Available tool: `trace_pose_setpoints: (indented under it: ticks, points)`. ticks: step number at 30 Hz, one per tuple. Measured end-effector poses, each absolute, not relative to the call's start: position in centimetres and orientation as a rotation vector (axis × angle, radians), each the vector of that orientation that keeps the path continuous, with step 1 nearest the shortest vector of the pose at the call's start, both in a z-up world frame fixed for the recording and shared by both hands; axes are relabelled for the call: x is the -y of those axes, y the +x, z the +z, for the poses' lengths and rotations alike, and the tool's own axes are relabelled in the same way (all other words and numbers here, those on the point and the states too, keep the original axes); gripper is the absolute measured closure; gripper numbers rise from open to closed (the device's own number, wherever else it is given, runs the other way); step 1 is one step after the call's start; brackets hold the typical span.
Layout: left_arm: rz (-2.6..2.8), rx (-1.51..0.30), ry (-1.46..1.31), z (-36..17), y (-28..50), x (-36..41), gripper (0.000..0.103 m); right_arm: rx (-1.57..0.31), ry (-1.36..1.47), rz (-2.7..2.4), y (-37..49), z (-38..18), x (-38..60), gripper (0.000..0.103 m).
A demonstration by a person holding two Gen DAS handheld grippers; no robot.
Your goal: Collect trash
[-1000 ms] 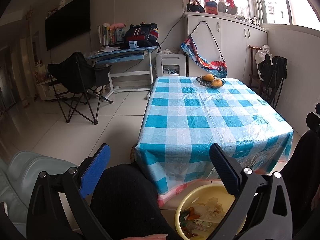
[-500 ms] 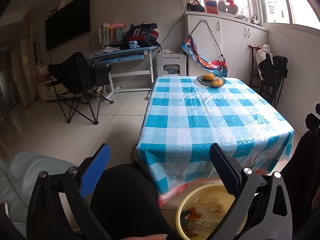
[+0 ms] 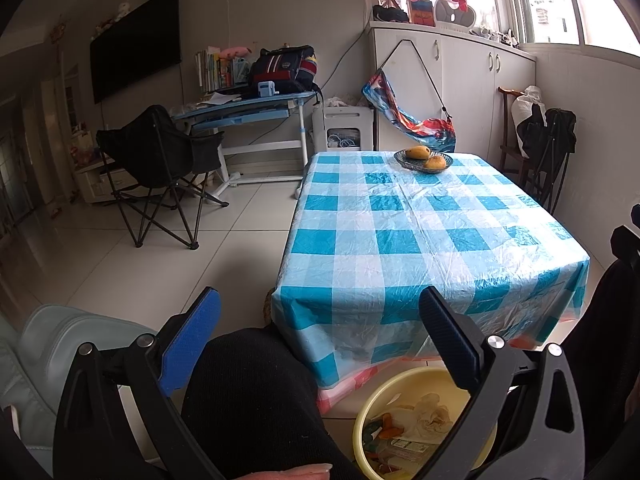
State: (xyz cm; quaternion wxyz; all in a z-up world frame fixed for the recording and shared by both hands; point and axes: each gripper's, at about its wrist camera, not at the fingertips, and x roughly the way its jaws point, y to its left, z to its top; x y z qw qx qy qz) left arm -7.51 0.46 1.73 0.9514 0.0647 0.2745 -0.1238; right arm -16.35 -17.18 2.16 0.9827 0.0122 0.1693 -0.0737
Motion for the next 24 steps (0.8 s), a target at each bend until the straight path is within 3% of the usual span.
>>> trace_pose_setpoints:
  ticks: [9,24]
  points:
    - [-0.312,-0.553,0.027,1.9,-7.3,-2.7,0.007,-0.341,0.025,-0.148,-16.3,2.3,17.2,0.007]
    - [-0.258,-0.584,0.101,1.5,-6.9,-2.8,0.007,-0.343,0.024,-0.146,-16.3,2.3,17.3,0.007]
